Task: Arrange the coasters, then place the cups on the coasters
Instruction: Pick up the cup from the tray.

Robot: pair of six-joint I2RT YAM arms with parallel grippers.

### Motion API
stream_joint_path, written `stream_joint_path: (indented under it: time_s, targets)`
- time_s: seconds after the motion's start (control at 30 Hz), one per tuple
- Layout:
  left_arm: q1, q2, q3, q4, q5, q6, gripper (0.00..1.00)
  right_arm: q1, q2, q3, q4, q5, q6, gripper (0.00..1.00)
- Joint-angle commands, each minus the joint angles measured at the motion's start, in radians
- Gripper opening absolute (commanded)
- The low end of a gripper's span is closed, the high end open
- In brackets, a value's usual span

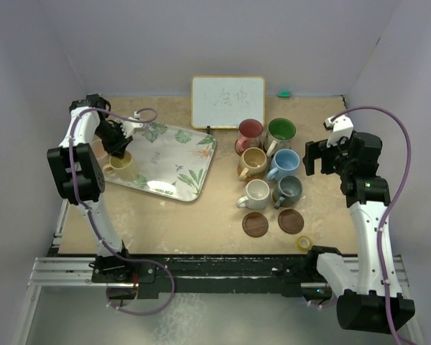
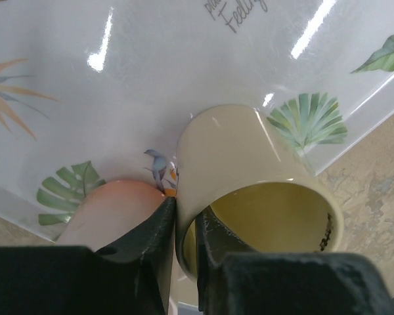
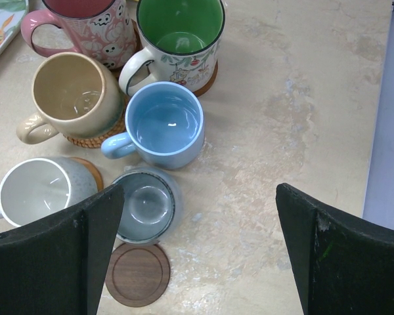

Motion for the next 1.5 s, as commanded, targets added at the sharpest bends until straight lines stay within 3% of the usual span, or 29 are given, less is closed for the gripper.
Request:
stream_joint_path:
  time_s: [0.0, 0.37, 0.53, 0.83, 1.0, 1.47]
  targets:
    - [-0.037, -0.045, -0.050, 0.019, 0.037, -0.129, 0.11, -0.005, -0.002, 0.000, 0.033, 0.012, -0.015, 1.00]
    - [-0.207, -0.246, -0.281, 0.272, -0.014, -0.572, 0.08, -0.005, 0.001, 0.001, 0.031, 0.006, -0.015, 1.00]
    - [-0.232, -0.258, -0.303, 0.295, -0.030, -0.705, 0.11, -0.005, -0.003, -0.001, 0.030, 0.003, -0.015, 1.00]
    - [-0.238, -0.309, -0.360, 0.322, -0.049, -0.788, 0.23, -0.005, -0.012, -0.002, 0.030, -0.009, -0.015, 1.00]
    - [-0.245, -0.322, -0.380, 0.334, -0.065, -0.807, 0.25, -0.005, -0.013, -0.002, 0.032, -0.017, -0.012, 1.00]
    - [-0.276, -0.338, -0.419, 0.387, -0.091, -0.838, 0.03, -0.004, 0.042, 0.049, 0.017, -0.098, 0.032, 1.00]
